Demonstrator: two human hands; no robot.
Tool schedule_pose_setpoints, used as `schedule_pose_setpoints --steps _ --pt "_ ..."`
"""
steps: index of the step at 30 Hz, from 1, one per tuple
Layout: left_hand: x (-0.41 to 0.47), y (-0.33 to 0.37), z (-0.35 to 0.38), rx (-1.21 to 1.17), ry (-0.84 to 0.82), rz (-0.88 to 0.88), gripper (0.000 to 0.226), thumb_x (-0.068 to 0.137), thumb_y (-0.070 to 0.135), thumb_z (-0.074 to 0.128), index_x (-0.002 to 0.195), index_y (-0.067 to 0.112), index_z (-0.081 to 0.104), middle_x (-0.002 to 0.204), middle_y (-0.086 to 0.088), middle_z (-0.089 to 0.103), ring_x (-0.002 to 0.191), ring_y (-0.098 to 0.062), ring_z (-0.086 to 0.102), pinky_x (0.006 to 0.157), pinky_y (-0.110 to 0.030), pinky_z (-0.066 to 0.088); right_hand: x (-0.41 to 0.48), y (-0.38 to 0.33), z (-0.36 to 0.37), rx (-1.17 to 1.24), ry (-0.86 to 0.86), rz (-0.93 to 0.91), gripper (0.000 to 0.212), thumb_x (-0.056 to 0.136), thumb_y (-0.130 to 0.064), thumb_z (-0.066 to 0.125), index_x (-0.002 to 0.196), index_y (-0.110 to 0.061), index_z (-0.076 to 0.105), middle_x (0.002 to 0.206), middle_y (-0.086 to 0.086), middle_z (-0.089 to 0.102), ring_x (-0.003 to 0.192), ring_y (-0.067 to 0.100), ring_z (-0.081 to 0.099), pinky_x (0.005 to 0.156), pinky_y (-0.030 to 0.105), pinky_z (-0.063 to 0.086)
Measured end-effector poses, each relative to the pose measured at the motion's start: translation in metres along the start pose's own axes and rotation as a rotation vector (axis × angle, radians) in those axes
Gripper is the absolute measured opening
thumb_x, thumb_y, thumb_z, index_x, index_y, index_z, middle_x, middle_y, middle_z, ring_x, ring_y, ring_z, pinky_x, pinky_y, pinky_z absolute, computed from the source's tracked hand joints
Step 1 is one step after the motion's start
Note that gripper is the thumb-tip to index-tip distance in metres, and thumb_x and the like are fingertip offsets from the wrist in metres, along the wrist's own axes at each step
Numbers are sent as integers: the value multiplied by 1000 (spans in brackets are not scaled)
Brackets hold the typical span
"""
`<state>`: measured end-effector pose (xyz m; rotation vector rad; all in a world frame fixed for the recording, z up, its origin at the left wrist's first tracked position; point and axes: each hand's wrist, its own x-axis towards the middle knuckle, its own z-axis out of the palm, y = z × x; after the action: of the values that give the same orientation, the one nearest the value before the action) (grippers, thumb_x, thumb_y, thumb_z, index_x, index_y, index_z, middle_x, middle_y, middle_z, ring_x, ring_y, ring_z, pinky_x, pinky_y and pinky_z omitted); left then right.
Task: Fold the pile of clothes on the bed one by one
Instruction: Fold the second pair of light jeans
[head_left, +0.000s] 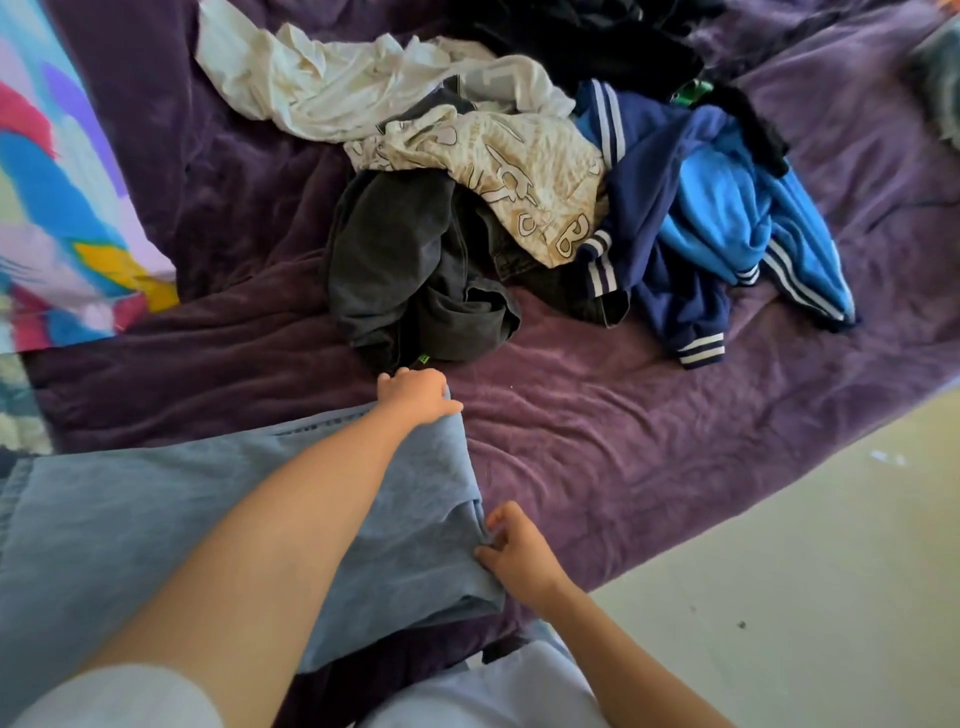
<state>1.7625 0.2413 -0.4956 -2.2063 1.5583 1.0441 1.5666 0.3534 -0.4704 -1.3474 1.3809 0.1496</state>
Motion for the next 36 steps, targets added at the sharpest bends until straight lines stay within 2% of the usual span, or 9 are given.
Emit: schedule_pose_setpoints --steps 6,12,16,19,23,25,30,32,36 --pt "1 17 -4 273 79 105 19 88 29 56 104 23 64 112 0 63 112 -21 52 95 -36 30 -3 1 0 -23 -14 -26 24 85 -5 56 89 -19 37 73 -11 40 61 2 35 52 7 35" --pt "16 12 -28 -85 177 -92 10 91 30 56 90 23 63 112 -1 62 118 -22 45 97 -39 30 2 -1 -3 0 27 -67 35 83 -6 57 76 -29 31 74 -13 42 63 1 36 58 6 35" --pt "7 14 -11 -225 199 -93 9 94 24 49 93 27 58 116 -2 60 116 -25 44 90 -37 30 0 11 -3 -15 -71 38 27 85 -8 55 93 -26 38 77 -12 43 65 2 41 57 12 38" --pt "-11 11 4 -183 266 3 41 95 32 46 135 22 43 139 -4 43 126 -28 34 96 -41 32 -6 21 -3 22 -73 153 46 87 -10 54 128 -22 37 98 -8 53 89 11 54 77 20 46" --pt "-76 -6 42 -130 389 29 56 90 26 57 142 14 39 149 -18 32 133 -35 34 103 -46 35 -5 10 5 222 -34 220 62 94 -26 49 147 -16 19 141 3 42 126 20 45 106 32 37" --pt "-117 -19 69 -126 463 -17 51 78 23 69 124 4 59 130 -30 51 114 -49 53 86 -56 47 -5 4 12 271 -42 213 72 89 -25 60 146 -12 18 135 3 45 121 19 48 102 29 41" --pt "-196 -57 127 -44 266 -171 58 72 42 37 102 9 74 108 -24 67 93 -43 66 71 -61 50 -10 -9 8 276 -36 176 76 72 3 74 138 -8 37 104 -3 53 91 13 53 66 10 46" --pt "-207 -67 131 -13 220 -193 60 75 48 36 111 15 71 119 -19 64 105 -38 63 80 -63 47 -14 -23 5 206 8 126 73 74 6 70 138 -7 39 112 2 57 92 13 53 65 11 43" --pt "-193 -92 125 -148 92 -209 58 97 52 28 149 30 19 157 1 16 144 -21 14 116 -46 11 -33 -72 14 87 52 -11 75 82 7 56 146 -19 27 127 4 51 87 12 55 66 15 47"
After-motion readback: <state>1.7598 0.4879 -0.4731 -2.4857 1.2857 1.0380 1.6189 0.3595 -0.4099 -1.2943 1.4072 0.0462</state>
